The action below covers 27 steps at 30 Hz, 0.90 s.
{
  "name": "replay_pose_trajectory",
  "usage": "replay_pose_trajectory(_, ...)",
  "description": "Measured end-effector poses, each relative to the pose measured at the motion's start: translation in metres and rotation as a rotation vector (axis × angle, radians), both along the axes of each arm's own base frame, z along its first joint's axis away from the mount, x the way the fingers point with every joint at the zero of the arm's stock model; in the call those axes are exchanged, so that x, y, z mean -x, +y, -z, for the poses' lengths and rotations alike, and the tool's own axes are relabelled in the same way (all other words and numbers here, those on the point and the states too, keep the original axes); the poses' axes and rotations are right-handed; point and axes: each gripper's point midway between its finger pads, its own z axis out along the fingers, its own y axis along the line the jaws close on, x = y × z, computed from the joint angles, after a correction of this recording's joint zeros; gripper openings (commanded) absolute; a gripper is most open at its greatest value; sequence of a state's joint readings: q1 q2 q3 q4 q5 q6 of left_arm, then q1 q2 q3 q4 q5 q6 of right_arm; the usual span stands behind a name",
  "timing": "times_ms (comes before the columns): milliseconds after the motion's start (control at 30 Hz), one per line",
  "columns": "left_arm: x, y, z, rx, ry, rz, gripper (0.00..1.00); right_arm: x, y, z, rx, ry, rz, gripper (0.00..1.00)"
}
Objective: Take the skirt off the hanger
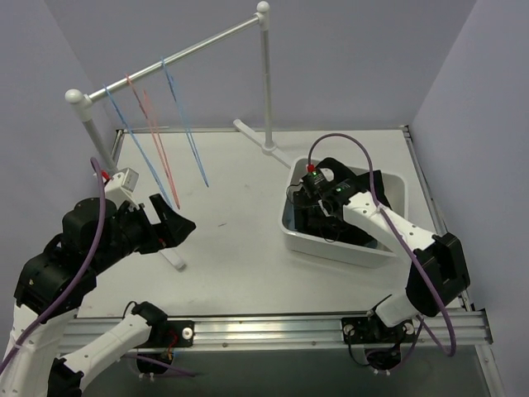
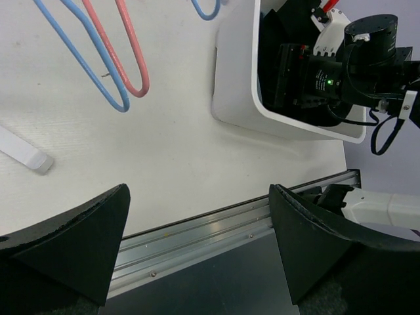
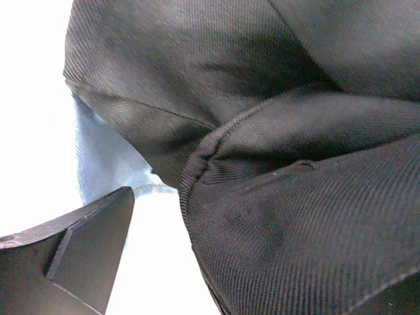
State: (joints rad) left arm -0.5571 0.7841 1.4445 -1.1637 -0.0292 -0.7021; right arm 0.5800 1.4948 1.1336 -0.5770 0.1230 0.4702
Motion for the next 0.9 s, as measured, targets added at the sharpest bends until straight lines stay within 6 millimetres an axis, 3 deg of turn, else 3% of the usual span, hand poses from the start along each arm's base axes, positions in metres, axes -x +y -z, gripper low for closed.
replay_pose_trajectory(233,-0.001,-0.002,0.002,-0.002,0.007,0.009,0.96,-0.001,-0.015,-0.009,0.041,-0.011,0.016,0.97)
replay_pose_trajectory(467,-0.001,-0.003,0.002,-0.002,0.007,0.012,0.95,-0.014,-0.046,-0.022,0.089,-0.033,0.069,0.99)
replay_pose_trajectory(633,0.000,-0.003,0.002,-0.002,0.007,0.012,0.95,-0.018,-0.056,-0.048,0.101,-0.081,0.067,1.00)
replay_pose_trajectory(900,0.002,-0.001,0.004,0.000,0.006,0.012,0.95,-0.019,-0.057,-0.099,0.054,-0.186,0.060,1.00)
